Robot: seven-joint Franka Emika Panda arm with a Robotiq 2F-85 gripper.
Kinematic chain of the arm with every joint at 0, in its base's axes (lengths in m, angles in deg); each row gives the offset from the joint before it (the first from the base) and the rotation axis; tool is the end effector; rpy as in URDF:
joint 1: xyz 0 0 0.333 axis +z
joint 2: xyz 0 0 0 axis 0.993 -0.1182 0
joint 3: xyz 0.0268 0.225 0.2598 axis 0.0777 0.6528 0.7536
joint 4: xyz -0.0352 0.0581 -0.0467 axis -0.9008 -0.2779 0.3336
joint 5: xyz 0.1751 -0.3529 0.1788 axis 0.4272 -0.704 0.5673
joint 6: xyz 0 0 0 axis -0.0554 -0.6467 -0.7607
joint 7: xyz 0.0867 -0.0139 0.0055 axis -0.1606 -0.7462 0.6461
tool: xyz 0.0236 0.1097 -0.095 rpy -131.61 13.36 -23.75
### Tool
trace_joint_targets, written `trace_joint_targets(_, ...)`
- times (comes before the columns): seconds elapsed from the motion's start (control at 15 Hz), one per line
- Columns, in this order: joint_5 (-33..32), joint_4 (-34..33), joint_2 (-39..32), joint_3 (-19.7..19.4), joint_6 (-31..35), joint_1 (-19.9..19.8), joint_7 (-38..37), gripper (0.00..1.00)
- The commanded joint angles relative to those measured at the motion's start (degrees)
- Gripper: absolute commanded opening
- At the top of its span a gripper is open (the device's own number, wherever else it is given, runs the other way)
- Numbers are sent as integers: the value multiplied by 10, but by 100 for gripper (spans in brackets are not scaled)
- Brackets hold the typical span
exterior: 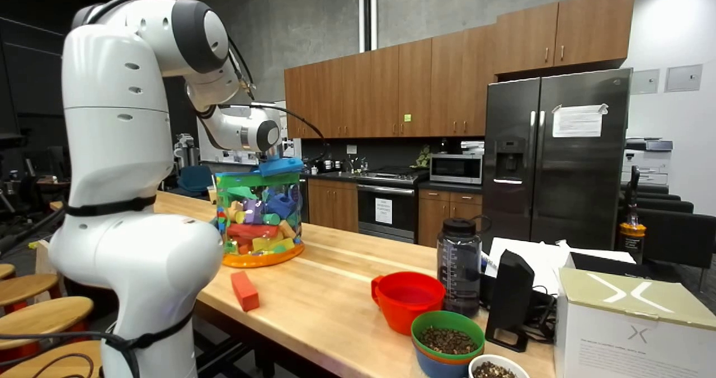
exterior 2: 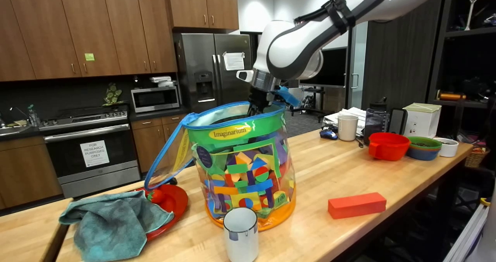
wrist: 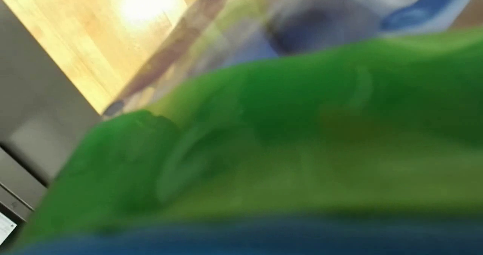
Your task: Remove the blue block with a hole at the center from the clear bag and put it on the table
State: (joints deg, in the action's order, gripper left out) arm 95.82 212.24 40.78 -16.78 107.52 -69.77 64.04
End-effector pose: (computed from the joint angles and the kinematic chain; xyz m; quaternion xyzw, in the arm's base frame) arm 0.5492 0.2845 0.4088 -0.8352 -0.5213 -0.1736 0.0254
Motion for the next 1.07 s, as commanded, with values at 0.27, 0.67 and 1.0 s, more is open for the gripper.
trace_joint_targets(0.27,-122,35,38,-14,31,-11,-15,100)
trace_joint_targets(0.67,-181,36,54,-26,30,-21,-38,100)
trace_joint_targets(1.0,-191,41,50,-26,28,-19,-53,100)
